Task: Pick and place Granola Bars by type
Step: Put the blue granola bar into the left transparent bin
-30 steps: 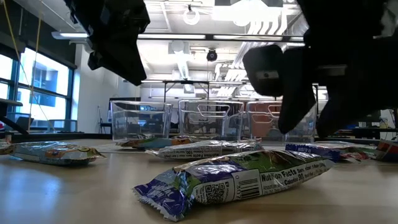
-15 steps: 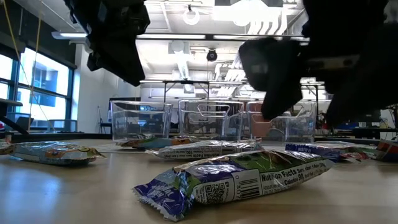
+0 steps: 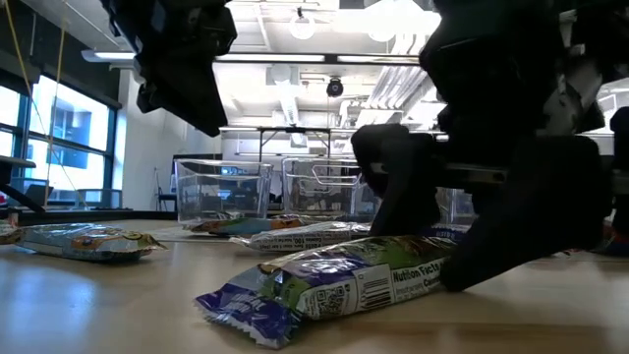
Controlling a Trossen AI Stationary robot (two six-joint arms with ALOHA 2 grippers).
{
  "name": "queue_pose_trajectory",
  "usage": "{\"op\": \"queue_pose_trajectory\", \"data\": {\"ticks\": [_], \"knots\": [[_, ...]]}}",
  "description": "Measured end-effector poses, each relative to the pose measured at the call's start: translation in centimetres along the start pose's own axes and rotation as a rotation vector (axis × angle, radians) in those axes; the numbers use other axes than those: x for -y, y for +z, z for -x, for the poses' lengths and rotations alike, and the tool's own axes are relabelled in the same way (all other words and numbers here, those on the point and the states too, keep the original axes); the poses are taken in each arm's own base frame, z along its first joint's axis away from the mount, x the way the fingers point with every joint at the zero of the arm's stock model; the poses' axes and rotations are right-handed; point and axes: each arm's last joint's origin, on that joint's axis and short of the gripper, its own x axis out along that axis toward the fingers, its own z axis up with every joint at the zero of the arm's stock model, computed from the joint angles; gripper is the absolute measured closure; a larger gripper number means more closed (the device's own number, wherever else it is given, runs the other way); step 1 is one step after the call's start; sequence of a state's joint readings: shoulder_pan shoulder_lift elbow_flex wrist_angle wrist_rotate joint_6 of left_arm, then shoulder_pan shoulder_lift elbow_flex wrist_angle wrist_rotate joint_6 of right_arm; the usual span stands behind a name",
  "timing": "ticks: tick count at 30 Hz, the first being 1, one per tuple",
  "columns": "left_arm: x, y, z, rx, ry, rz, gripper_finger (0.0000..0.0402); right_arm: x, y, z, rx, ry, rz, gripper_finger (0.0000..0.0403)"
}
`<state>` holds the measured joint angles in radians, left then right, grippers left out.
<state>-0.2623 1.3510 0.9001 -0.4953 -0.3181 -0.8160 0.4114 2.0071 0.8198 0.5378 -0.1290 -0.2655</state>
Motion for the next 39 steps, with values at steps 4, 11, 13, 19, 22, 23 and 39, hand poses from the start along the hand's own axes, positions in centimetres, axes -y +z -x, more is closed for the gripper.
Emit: {"op": "queue_pose_trajectory", "data": {"ticks": [4, 11, 13, 19, 22, 23, 39], "knots": [[0.0, 0.0, 0.0, -0.012, -0.011, -0.001, 0.0286, -0.1, -0.1, -0.1, 0.001, 0.041, -0.008, 0.0241], [0.1, 0.4, 1.0, 0.023, -0.058, 0.015, 0.0286, 0.1, 0.4, 0.2, 0.049, 0.039, 0.0, 0.0295], [0.1, 1.0, 2.2, 0.05, -0.086, 0.025, 0.0286, 0.4, 0.8, 0.6, 0.057, 0.048, -0.003, 0.0301], [-0.1, 3.1, 7.4, 0.196, -0.219, -0.01, 0.0286, 2.8, 3.4, 3.2, 0.175, -0.037, 0.008, 0.0296], [-0.4, 4.1, 10.0, 0.283, -0.275, -0.038, 0.0286, 4.9, 4.9, 5.4, 0.233, -0.174, 0.062, 0.0297], [-0.5, 4.3, 10.9, 0.308, -0.289, -0.052, 0.0286, 5.8, 5.5, 6.3, 0.249, -0.242, 0.085, 0.0298], [-2.3, 5.5, 15.0, 0.555, -0.135, -0.15, 0.0286, 27.1, 8.4, 12.9, 0.007, -0.756, -0.039, 0.0302]]}}
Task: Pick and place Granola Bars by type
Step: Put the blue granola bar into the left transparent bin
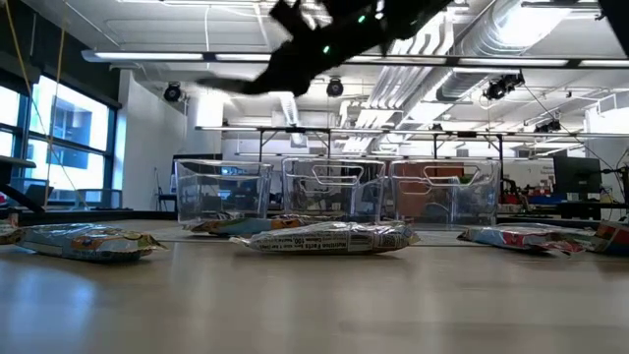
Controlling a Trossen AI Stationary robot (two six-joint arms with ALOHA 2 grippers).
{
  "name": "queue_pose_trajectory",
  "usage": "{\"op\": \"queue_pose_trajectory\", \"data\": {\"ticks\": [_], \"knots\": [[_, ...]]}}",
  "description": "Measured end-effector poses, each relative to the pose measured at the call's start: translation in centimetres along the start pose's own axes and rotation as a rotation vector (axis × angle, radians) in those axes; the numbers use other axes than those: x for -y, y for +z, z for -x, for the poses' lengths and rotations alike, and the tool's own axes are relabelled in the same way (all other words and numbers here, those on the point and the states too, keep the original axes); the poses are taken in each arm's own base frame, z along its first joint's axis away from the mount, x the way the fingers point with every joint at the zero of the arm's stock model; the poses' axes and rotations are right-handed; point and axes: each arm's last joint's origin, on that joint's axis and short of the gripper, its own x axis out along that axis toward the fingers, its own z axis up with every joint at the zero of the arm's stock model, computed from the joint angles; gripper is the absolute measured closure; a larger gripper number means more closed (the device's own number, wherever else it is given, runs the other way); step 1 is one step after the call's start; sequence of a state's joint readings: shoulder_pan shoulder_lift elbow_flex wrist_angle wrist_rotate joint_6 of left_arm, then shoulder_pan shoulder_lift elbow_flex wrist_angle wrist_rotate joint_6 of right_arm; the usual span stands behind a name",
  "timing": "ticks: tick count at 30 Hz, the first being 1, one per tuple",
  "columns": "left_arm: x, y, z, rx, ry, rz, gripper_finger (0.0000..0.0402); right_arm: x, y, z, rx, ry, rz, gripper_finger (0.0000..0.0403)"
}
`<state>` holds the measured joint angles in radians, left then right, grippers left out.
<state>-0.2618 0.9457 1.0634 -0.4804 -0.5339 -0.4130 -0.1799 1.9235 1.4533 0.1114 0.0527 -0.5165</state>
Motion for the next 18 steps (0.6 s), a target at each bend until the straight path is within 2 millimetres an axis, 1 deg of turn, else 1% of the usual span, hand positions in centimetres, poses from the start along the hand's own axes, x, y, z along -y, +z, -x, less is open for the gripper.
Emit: {"op": "queue_pose_trajectory", "data": {"ticks": [2, 6, 10, 12, 14, 18], "knots": [[0.0, 0.0, -0.1, 0.001, -0.001, 0.001, 0.0286, 1.6, -1.3, -1.5, -0.055, -0.022, -0.037, 0.0301], [0.0, -0.1, 0.0, -0.018, -0.013, -0.005, 0.0286, 3.4, -4.2, -4.1, -0.132, -0.051, -0.048, 0.0301], [0.0, -0.3, 0.0, -0.037, -0.013, -0.015, 0.0286, 4.5, -4.7, -5.5, -0.144, -0.091, -0.056, 0.0306], [-0.1, -0.5, 0.0, -0.052, -0.007, -0.024, 0.0286, 4.3, -5.5, -6.2, -0.173, -0.077, -0.057, 0.0307], [-0.2, -0.6, 0.0, -0.063, -0.001, -0.03, 0.0286, 3.5, -6.7, -7.1, -0.214, -0.051, -0.068, 0.0307], [-0.2, -0.7, 0.0, -0.073, 0.004, -0.029, 0.0286, 2.9, -7.7, -7.8, -0.251, -0.041, 0.001, 0.0305]]}}
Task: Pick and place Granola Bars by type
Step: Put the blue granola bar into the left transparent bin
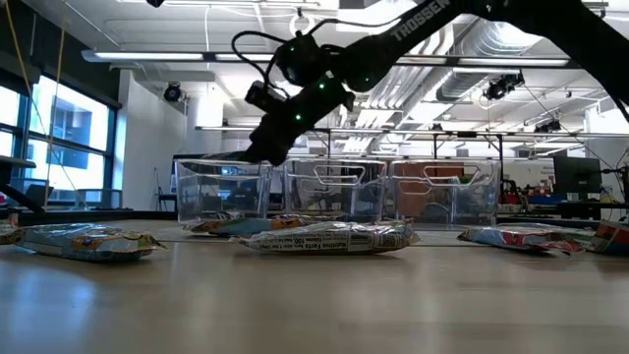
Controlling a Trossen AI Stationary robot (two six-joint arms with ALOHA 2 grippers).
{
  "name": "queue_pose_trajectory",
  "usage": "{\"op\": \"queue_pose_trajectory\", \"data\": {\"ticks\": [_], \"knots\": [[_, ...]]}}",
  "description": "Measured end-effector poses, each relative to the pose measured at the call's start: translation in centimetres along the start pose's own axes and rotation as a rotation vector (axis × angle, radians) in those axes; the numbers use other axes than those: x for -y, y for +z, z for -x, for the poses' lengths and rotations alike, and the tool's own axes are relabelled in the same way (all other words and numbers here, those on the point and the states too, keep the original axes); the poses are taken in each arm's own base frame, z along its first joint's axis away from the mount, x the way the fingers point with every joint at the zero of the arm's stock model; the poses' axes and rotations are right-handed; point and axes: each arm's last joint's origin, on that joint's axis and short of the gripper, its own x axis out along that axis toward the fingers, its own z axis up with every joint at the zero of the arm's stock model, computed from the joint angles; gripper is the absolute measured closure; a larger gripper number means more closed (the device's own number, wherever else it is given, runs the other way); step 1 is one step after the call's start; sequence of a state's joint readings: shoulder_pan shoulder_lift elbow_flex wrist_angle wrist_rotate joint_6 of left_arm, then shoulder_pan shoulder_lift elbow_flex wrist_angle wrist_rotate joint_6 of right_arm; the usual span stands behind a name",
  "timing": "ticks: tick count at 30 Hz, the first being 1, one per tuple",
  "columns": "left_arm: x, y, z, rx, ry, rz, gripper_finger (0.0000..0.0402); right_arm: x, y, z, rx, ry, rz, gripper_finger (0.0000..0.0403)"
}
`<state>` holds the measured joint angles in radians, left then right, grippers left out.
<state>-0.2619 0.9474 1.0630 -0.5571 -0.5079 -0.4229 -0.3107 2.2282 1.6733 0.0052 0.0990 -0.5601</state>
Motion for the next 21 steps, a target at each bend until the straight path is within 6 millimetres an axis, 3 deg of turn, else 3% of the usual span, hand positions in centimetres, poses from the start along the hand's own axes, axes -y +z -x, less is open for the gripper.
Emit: {"op": "queue_pose_trajectory", "data": {"ticks": [8, 21], "knots": [[0.0, 0.0, 0.0, 0.001, 0.0, 0.001, 0.0286, -0.2, -0.1, -0.1, -0.037, -0.041, 0.113, 0.0301], [0.0, 0.0, 0.0, 0.001, 0.0, 0.003, 0.0286, -2.1, 2.3, 0.5, 0.008, -0.174, 0.247, 0.0254]]}}
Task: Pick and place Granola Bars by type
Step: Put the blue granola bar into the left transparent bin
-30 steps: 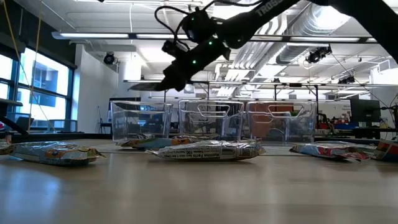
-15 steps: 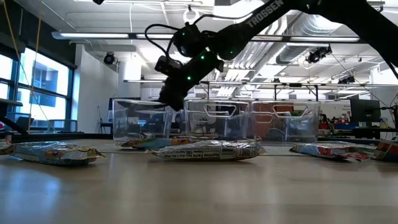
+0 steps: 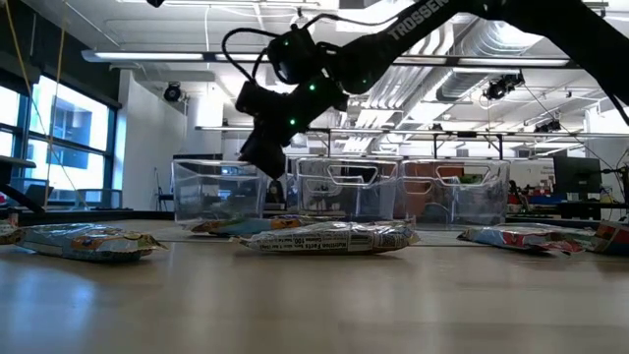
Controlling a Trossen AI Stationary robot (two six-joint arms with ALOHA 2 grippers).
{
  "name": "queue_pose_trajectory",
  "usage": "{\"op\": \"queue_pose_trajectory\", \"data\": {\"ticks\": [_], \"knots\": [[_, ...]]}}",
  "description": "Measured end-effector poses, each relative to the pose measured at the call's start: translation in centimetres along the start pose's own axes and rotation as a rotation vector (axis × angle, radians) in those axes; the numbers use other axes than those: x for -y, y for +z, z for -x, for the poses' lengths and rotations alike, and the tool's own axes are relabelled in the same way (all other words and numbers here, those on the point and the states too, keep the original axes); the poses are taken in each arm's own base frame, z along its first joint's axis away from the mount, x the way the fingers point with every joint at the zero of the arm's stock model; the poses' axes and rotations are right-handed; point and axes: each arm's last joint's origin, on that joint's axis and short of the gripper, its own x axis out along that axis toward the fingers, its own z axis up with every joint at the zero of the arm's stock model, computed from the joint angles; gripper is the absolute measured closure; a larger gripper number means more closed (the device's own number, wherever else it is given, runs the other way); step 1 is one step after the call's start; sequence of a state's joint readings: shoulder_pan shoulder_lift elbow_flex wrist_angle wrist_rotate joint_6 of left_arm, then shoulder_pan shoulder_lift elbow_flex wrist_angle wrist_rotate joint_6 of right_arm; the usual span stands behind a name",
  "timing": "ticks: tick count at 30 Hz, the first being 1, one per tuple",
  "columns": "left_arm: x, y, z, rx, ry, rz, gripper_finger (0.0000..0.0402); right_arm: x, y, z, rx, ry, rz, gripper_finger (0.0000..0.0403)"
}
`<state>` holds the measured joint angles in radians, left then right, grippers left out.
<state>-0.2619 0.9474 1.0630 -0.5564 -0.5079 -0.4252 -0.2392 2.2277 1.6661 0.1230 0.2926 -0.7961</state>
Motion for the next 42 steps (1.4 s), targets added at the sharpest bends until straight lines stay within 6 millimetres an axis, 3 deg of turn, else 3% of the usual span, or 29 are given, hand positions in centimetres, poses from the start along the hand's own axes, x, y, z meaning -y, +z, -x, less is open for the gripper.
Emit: {"op": "queue_pose_trajectory", "data": {"ticks": [6, 13, 16, 21, 24, 26, 31, 35, 39, 42], "knots": [[0.0, 0.0, 0.0, 0.0, 0.0, 0.001, 0.0286, 0.8, 4.3, 4.1, -0.006, -0.116, 0.099, 0.026], [0.0, 0.0, 0.0, 0.0, 0.0, 0.003, 0.0286, 2.9, 8.6, 12.7, -0.003, -0.08, 0.081, 0.0261], [0.0, 0.0, 0.0, 0.0, 0.0, 0.024, 0.0286, 4.5, 9.0, 16.5, 0.043, 0.041, 0.007, 0.0261], [0.0, 0.0, 0.1, 0.002, -0.001, 0.026, 0.0286, 6.8, 7.4, 21.4, 0.079, 0.349, -0.132, 0.0261], [0.0, 0.0, 0.1, 0.002, -0.002, 0.026, 0.0286, 6.3, 6.0, 22.4, 0.087, 0.499, -0.162, 0.026], [0.0, 0.0, 0.1, 0.002, -0.002, 0.026, 0.0286, 5.0, 4.9, 22.2, 0.093, 0.555, -0.157, 0.026], [0.0, 0.0, 0.1, 0.003, 0.002, 0.026, 0.0286, -0.5, 2.2, 20.5, 0.117, 0.611, -0.088, 0.0255], [0.0, 0.0, 0.1, 0.003, 0.003, 0.028, 0.0286, -4.1, 0.1, 19.3, 0.16, 0.547, -0.027, 0.024], [0.0, 0.0, 0.1, 0.003, 0.003, 0.03, 0.0286, -5.4, -0.7, 18.9, 0.242, 0.451, -0.039, 0.0226], [0.0, 0.0, 0.1, 0.004, 0.003, 0.032, 0.0286, -5.9, -0.9, 18.8, 0.307, 0.478, -0.057, 0.0221]]}}
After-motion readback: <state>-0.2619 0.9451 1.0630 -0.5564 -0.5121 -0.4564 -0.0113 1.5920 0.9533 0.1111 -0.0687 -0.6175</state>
